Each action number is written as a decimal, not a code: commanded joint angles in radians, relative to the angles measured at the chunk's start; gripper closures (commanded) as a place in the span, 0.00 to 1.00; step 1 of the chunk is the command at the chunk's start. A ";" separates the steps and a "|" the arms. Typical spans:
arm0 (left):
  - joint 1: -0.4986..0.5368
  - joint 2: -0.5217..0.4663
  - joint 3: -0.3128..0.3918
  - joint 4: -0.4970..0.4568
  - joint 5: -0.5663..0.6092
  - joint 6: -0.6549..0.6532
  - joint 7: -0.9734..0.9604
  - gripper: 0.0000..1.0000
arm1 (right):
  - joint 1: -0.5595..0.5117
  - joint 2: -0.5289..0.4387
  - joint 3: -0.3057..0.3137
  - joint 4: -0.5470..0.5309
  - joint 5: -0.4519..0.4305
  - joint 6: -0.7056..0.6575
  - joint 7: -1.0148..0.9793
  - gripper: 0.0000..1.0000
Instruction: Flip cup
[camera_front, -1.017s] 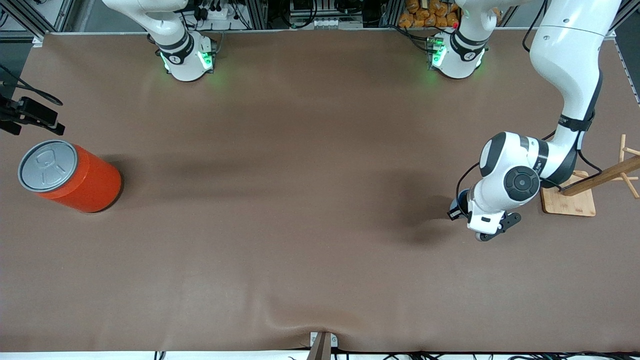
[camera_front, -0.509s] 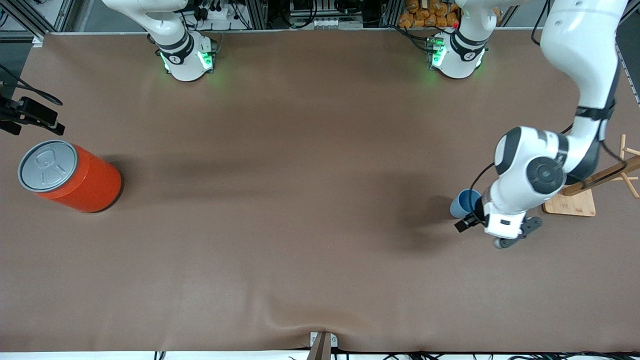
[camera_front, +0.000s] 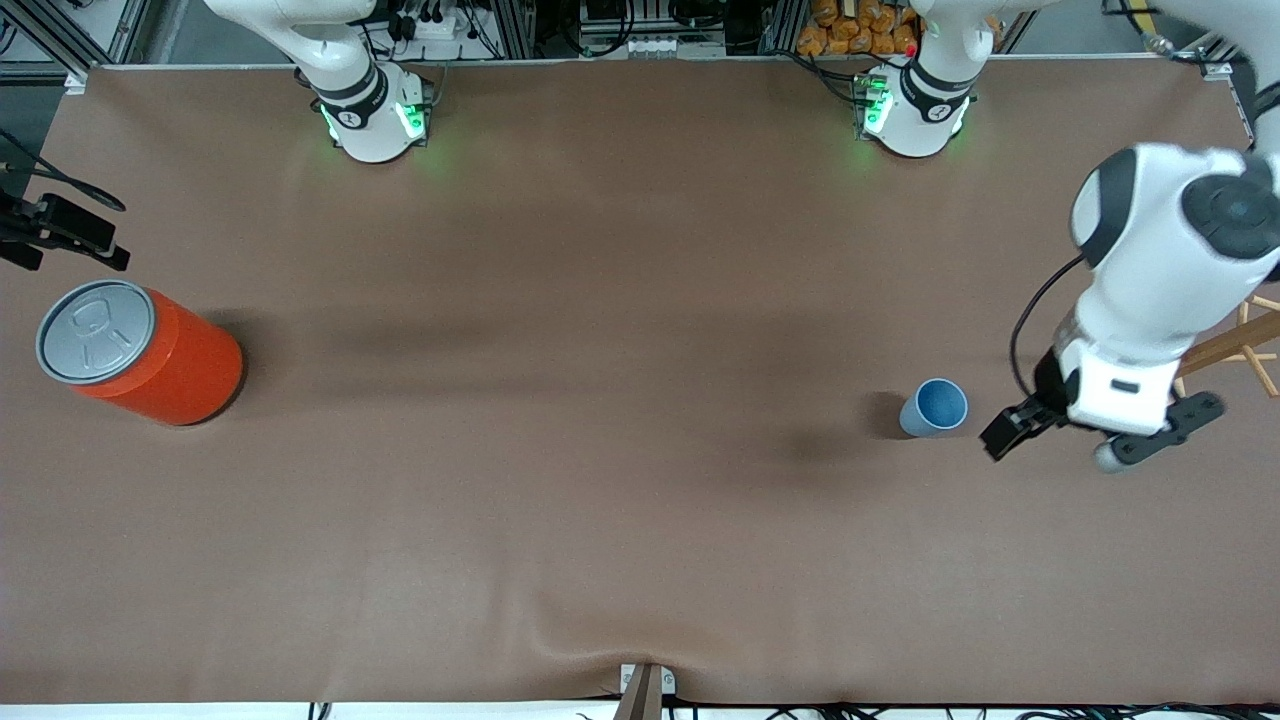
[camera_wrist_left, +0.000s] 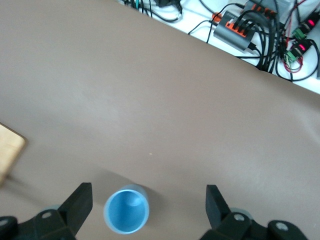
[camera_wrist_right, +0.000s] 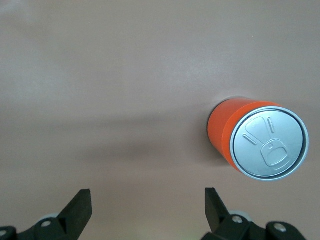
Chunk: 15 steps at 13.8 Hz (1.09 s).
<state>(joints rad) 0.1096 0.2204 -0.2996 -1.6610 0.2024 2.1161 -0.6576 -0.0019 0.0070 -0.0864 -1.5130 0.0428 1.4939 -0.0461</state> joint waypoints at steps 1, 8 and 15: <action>0.018 -0.078 -0.013 -0.002 0.006 -0.044 0.093 0.00 | 0.005 0.001 0.000 0.004 -0.009 0.002 0.006 0.00; 0.013 -0.081 -0.018 0.145 0.012 -0.338 0.257 0.00 | 0.003 0.001 0.000 0.004 -0.007 0.008 0.006 0.00; -0.093 -0.197 0.200 0.153 -0.227 -0.525 0.509 0.00 | 0.005 0.001 0.000 0.004 -0.009 0.008 0.006 0.00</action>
<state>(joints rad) 0.0335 0.0671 -0.1164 -1.4989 0.0068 1.6527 -0.1585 -0.0017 0.0074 -0.0859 -1.5131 0.0428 1.4983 -0.0461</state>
